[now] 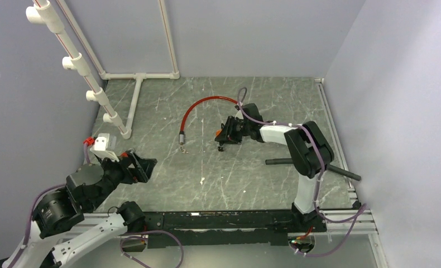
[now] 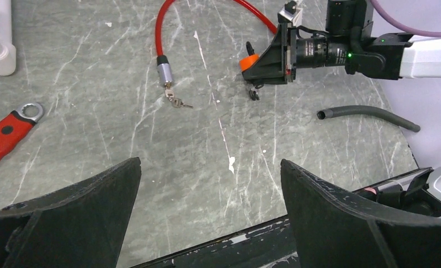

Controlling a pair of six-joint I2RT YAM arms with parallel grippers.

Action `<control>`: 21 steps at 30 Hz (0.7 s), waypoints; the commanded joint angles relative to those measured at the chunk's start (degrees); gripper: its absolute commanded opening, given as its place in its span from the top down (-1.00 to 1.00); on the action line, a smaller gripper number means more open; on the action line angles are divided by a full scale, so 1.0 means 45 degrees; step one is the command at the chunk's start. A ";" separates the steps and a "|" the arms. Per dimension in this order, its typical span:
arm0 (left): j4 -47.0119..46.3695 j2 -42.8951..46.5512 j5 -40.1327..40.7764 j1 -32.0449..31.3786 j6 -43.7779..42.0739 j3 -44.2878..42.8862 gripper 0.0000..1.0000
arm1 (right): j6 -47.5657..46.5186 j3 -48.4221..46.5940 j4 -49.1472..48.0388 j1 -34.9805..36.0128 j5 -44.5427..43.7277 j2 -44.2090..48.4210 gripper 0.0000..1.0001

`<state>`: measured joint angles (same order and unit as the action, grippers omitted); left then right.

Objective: Unlock with the key

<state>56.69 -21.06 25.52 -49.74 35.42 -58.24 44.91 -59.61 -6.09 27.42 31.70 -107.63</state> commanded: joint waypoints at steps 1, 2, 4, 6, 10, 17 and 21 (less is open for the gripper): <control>0.0161 0.0148 0.0472 -0.0016 0.0161 -0.0082 -0.98 | 0.0821 -0.1025 -0.0986 -0.0146 0.1368 -0.0518 1.00; 0.0140 0.0134 0.0446 -0.0006 0.0157 -0.0075 -0.98 | 0.0956 -0.1105 -0.1115 -0.0186 0.1519 -0.0708 1.00; 0.0154 0.0060 0.0428 -0.0006 0.0154 -0.0089 -0.97 | 0.1194 -0.1211 -0.1465 -0.0232 0.1892 -0.1032 0.96; 0.0191 0.0005 0.0423 -0.0016 0.0155 -0.0113 -0.97 | 0.1385 -0.1308 -0.1717 -0.0253 0.2204 -0.1313 0.68; 0.0153 0.0030 0.0386 -0.0005 0.0137 -0.0083 -0.97 | 0.1764 -0.1399 -0.2177 -0.0290 0.2646 -0.1706 0.17; 0.0121 0.0123 0.0345 -0.0011 0.0101 -0.0074 -0.97 | 0.0966 -0.1358 -0.0582 -0.0390 0.1881 -0.1027 -0.41; 0.0113 0.0067 0.0365 -0.0010 0.0076 -0.0083 -0.97 | 0.0272 -0.0848 0.0395 -0.0443 0.0898 -0.0186 -0.43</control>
<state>58.13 -20.49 25.98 -49.74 35.42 -58.24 49.76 -63.96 -8.16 25.89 39.51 -114.26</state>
